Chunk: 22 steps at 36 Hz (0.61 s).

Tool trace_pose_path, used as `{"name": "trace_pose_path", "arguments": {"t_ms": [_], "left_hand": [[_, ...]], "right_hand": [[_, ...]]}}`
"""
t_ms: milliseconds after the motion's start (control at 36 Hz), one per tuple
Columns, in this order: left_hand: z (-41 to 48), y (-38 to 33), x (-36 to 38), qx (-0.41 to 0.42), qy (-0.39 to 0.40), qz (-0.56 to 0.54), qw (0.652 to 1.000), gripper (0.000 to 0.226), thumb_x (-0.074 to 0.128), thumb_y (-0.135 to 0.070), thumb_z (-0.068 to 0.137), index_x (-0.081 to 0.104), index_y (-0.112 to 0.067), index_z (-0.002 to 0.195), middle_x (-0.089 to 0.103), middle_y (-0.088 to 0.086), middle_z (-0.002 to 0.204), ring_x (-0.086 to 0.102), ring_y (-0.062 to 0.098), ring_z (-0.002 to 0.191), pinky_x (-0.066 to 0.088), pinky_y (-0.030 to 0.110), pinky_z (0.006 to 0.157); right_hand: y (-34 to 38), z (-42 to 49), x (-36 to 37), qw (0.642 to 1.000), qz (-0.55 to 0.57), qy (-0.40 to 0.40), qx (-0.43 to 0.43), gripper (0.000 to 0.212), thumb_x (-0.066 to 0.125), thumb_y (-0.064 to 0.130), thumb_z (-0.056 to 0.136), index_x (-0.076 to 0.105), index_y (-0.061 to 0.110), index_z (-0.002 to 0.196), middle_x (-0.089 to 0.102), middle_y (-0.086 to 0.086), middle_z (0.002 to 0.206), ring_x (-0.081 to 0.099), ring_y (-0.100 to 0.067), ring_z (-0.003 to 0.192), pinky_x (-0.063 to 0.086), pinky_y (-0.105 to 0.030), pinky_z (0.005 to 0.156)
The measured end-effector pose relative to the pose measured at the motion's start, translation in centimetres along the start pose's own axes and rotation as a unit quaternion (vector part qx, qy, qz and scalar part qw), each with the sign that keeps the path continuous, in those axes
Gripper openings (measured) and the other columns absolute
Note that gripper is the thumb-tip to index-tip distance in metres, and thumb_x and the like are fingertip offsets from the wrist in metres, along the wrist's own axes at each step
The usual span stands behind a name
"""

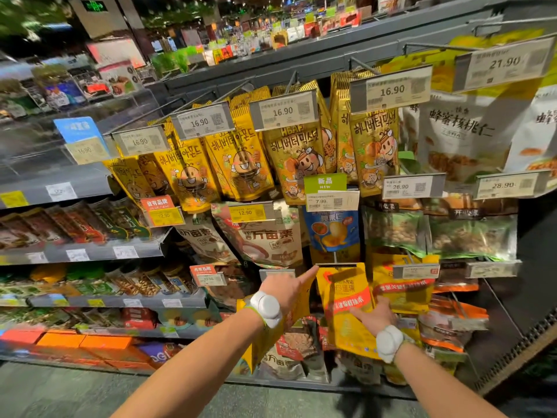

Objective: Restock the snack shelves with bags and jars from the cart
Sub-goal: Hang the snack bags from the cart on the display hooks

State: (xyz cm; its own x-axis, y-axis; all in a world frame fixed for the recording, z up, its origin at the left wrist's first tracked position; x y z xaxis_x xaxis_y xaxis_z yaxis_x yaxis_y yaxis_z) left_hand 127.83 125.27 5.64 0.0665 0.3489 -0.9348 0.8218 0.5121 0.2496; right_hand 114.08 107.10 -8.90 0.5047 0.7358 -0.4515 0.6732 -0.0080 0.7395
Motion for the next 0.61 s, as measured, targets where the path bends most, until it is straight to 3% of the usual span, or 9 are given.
{"name": "trace_pose_path", "arguments": {"t_ms": [83, 194, 278, 333, 389, 444, 500, 528, 611], "left_hand": [[-1.3, -0.5, 0.5, -0.004, 0.019, -0.023, 1.0, 0.1, 0.048, 0.0, 0.094, -0.021, -0.038, 0.155, 0.053, 0.01, 0.075, 0.053, 0.029, 0.061, 0.041, 0.037, 0.054], [-2.6, -1.6, 3.2, -0.003, 0.062, -0.043, 0.997, 0.11, 0.063, -0.008, 0.09, -0.021, -0.038, 0.156, 0.068, 0.019, 0.1, 0.067, 0.036, 0.082, 0.044, 0.038, 0.063], [-2.5, -2.7, 5.5, -0.023, 0.083, -0.107, 0.99, 0.103, 0.063, -0.023, 0.097, -0.021, -0.044, 0.154, 0.066, 0.022, 0.121, 0.067, 0.039, 0.101, 0.049, 0.042, 0.075], [-2.5, -3.8, 6.3, -0.042, 0.085, -0.174, 0.98, 0.096, 0.059, -0.033, 0.099, -0.019, -0.044, 0.155, 0.064, 0.022, 0.123, 0.066, 0.04, 0.106, 0.051, 0.045, 0.083], [-2.3, -5.1, 7.2, -0.064, 0.084, -0.257, 0.961, 0.096, 0.061, -0.04, 0.097, -0.013, -0.041, 0.157, 0.064, 0.021, 0.125, 0.065, 0.04, 0.109, 0.054, 0.047, 0.089], [-2.2, -6.5, 7.6, -0.094, 0.083, -0.352, 0.928, 0.095, 0.065, -0.045, 0.092, -0.002, -0.035, 0.159, 0.063, 0.017, 0.131, 0.062, 0.037, 0.116, 0.051, 0.046, 0.097], [-1.6, -8.0, 7.7, -0.117, 0.06, -0.456, 0.88, 0.089, 0.07, -0.046, 0.088, 0.018, -0.026, 0.158, 0.059, 0.013, 0.138, 0.058, 0.032, 0.124, 0.047, 0.043, 0.104], [-1.6, -8.8, 7.3, -0.126, 0.049, -0.503, 0.853, 0.084, 0.072, -0.044, 0.088, 0.027, -0.021, 0.154, 0.058, 0.01, 0.139, 0.056, 0.03, 0.125, 0.046, 0.041, 0.105], [-1.0, -11.1, 6.5, -0.142, 0.038, -0.599, 0.787, 0.063, 0.074, -0.033, 0.089, 0.041, -0.017, 0.14, 0.059, 0.0, 0.128, 0.058, 0.019, 0.115, 0.047, 0.032, 0.099]], "right_hand": [[-0.4, -0.2, 0.0, 0.999, -0.036, -0.011, 0.011, 0.1, 0.08, 0.042, 0.08, 0.019, 0.007, 0.152, 0.038, -0.018, 0.152, 0.029, -0.039, 0.143, 0.029, -0.049, 0.116], [-1.7, -1.3, 0.5, 0.998, -0.048, 0.049, 0.012, 0.078, 0.072, 0.04, 0.089, 0.033, 0.007, 0.147, 0.055, -0.015, 0.137, 0.05, -0.032, 0.129, 0.044, -0.034, 0.097], [-2.5, -2.4, 0.6, 0.995, -0.061, 0.084, -0.001, 0.06, 0.065, 0.047, 0.092, 0.048, 0.013, 0.139, 0.061, -0.006, 0.126, 0.059, -0.025, 0.117, 0.043, -0.027, 0.082], [-3.4, -2.8, 0.6, 0.994, -0.058, 0.093, 0.002, 0.061, 0.064, 0.05, 0.092, 0.051, 0.012, 0.138, 0.062, 0.0, 0.105, 0.061, -0.016, 0.092, 0.042, -0.024, 0.068], [-4.5, -2.9, 0.6, 0.993, -0.038, 0.111, -0.006, 0.074, 0.066, 0.059, 0.086, 0.047, 0.01, 0.139, 0.043, 0.011, 0.078, 0.042, -0.003, 0.065, 0.03, -0.016, 0.052], [-4.7, -4.4, -0.3, 0.991, -0.008, 0.134, -0.003, 0.079, 0.068, 0.066, 0.079, 0.043, 0.014, 0.133, 0.036, 0.013, 0.076, 0.035, -0.001, 0.063, 0.03, -0.014, 0.047], [-5.4, -5.6, -0.8, 0.979, 0.068, 0.19, 0.022, 0.058, 0.068, 0.048, 0.089, 0.041, 0.019, 0.132, 0.053, 0.006, 0.089, 0.05, -0.01, 0.075, 0.043, -0.017, 0.053], [-5.7, -6.2, -1.3, 0.971, 0.109, 0.209, 0.032, 0.056, 0.069, 0.042, 0.091, 0.042, 0.019, 0.133, 0.06, 0.002, 0.105, 0.056, -0.017, 0.09, 0.05, -0.024, 0.064], [-8.4, -5.5, -2.8, 0.952, 0.203, 0.225, 0.048, 0.101, 0.088, 0.059, 0.064, 0.041, 0.022, 0.145, 0.061, 0.001, 0.135, 0.059, -0.026, 0.121, 0.046, -0.055, 0.104]]}}
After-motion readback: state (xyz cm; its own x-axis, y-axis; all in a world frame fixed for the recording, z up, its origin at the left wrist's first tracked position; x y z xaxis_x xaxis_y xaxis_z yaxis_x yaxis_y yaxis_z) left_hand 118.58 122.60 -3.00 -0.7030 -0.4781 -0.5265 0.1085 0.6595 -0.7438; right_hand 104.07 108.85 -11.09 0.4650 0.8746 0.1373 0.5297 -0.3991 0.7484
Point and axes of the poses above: each hand's wrist, its own z-axis towards the middle knuckle, its own x-axis out of the palm, y = z × x, the point moved 5 cm from there along z, towards the middle knuckle
